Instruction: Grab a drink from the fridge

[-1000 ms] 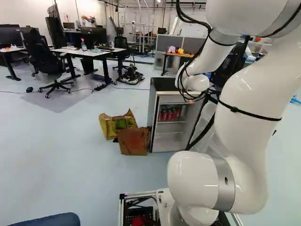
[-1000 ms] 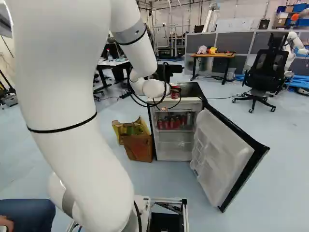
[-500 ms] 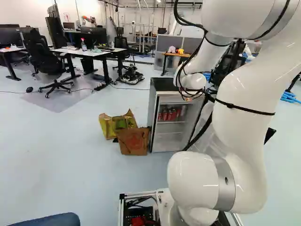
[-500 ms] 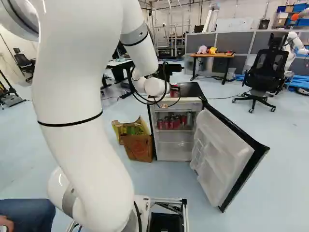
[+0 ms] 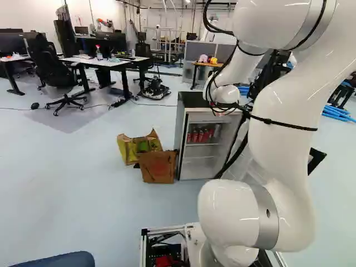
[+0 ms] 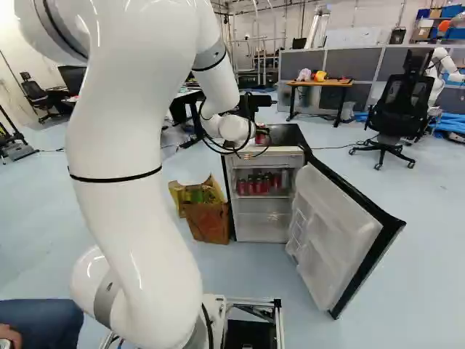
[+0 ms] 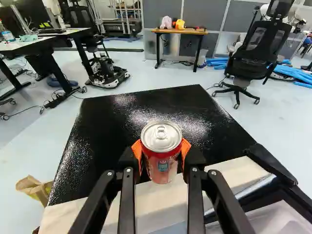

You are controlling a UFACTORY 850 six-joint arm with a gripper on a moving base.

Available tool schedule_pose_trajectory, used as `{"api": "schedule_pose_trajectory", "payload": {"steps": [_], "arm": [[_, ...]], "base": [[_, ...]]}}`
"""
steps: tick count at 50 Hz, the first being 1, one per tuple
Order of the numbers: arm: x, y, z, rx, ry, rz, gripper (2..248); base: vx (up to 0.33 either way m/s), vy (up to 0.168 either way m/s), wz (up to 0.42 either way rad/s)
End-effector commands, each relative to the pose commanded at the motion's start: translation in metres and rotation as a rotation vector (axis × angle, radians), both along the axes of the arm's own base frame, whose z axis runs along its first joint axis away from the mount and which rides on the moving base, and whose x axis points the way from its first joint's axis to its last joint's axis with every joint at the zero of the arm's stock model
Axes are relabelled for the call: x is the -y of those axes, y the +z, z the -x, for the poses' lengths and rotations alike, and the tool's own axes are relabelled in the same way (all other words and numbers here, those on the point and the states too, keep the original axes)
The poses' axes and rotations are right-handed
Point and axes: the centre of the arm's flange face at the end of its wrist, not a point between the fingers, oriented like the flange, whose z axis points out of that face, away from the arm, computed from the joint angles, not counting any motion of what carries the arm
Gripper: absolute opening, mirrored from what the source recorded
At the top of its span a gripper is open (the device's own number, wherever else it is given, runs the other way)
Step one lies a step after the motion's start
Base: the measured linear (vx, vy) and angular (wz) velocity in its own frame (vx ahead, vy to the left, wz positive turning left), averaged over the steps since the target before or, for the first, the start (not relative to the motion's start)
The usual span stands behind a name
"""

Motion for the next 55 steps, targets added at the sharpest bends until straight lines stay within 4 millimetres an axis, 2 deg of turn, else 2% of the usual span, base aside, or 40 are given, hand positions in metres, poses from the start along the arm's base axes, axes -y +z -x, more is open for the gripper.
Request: {"api": "schedule_pose_trajectory", "payload": {"steps": [44, 55], "arm": [[-0.007, -0.009, -0.050, -0.028, 0.032, -0.006, 97], [-0.007, -0.011, -0.052, -0.040, 0.033, -0.009, 97]], "base": [[0.000, 0.000, 0.000], [0.000, 0.000, 0.000]]}}
